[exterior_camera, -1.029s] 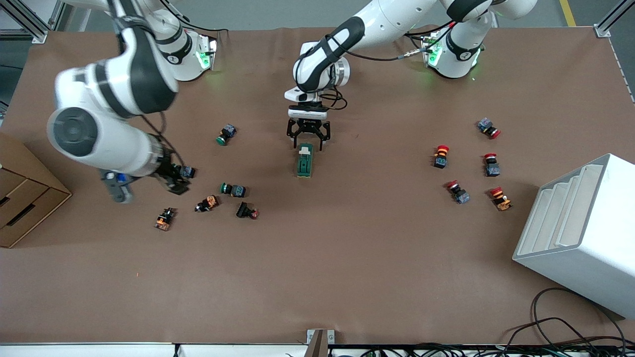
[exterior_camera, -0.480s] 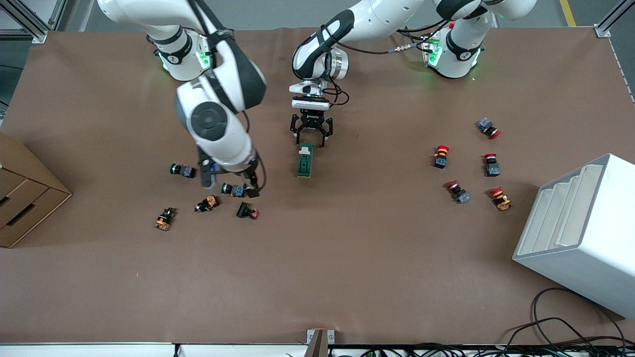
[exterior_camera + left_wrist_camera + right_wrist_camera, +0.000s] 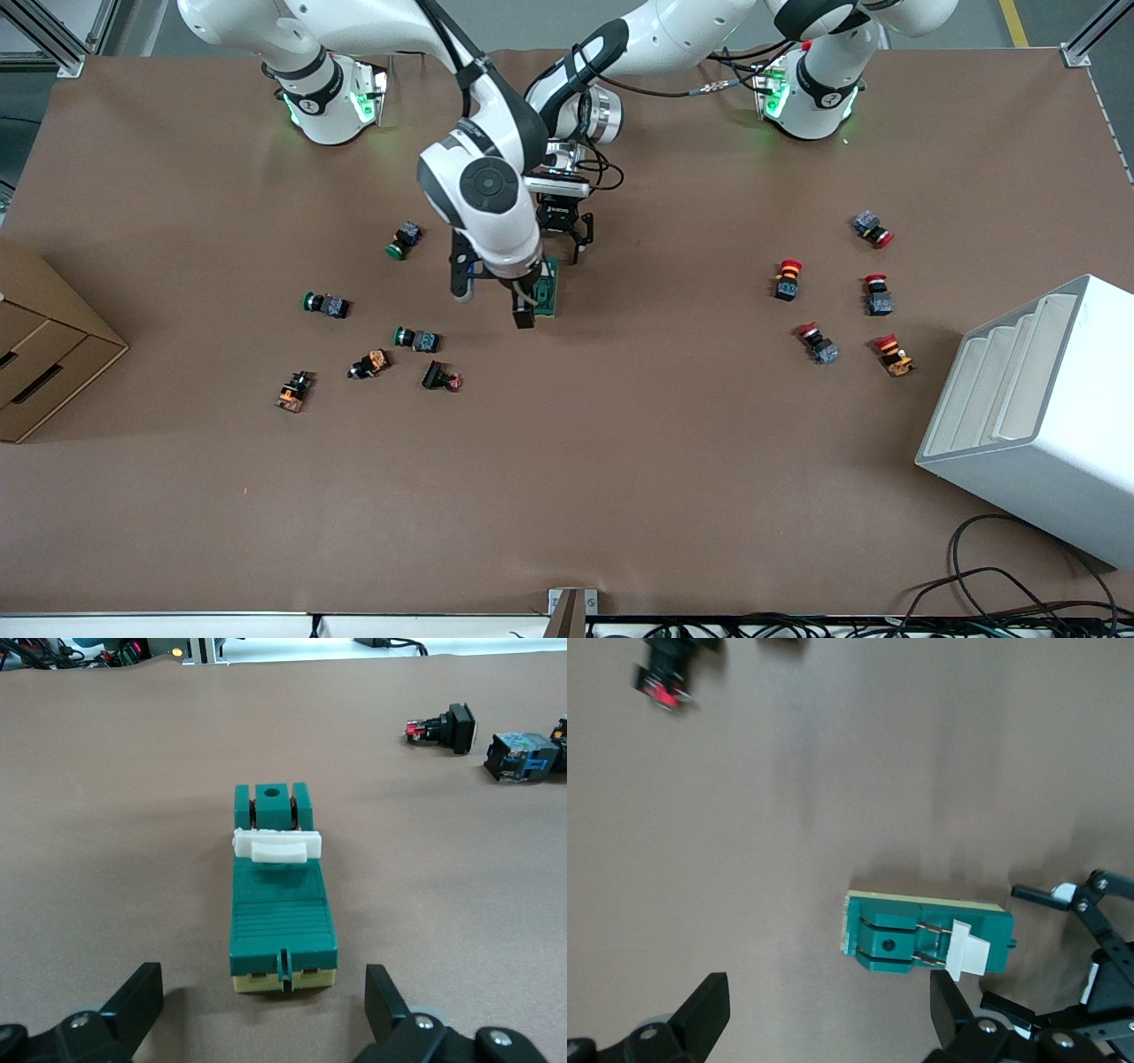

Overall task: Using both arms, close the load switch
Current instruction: 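Hold the switch with the left gripper while the right gripper reaches the handle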

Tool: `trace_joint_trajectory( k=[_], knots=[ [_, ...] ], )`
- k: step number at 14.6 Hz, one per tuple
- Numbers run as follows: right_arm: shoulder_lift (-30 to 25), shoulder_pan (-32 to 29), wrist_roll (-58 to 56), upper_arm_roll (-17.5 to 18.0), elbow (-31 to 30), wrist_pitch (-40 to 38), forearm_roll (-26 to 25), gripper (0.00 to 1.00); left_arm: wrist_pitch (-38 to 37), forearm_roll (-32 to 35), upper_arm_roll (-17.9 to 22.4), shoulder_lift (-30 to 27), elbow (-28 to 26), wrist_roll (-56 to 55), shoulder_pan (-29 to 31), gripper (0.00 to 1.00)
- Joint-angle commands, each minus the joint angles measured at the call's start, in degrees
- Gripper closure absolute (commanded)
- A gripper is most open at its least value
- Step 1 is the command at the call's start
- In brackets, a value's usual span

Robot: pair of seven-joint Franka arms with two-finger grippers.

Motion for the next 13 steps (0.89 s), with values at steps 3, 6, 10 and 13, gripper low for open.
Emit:
trace_joint_trajectory(
  k=[3,6,10,13],
  knots=[
    [-1.4,4.0,3.3,-0.7,-8.2,9.4,0.8,0.0,-0.6,1.3,0.4,0.6,0.2,-1.2,-0.5,0.0],
    [-1.5,5.6,3.4,-0.7,-8.8,9.1,0.8,0.0,-0.7,1.3,0.4,0.6,0.1,-1.3,-0.4,0.0],
    [-1.0,6.5,3.4,-0.8,-10.2,10.1,0.6,0.0,-0.6,1.3,0.4,0.6,0.0,-1.4,-0.2,0.0],
    [0.8,6.6,3.3,-0.9,-10.8,13.8,0.4,0.0,-0.6,1.2,0.4,0.6,0.0,-1.4,0.0,0.0]
  ],
)
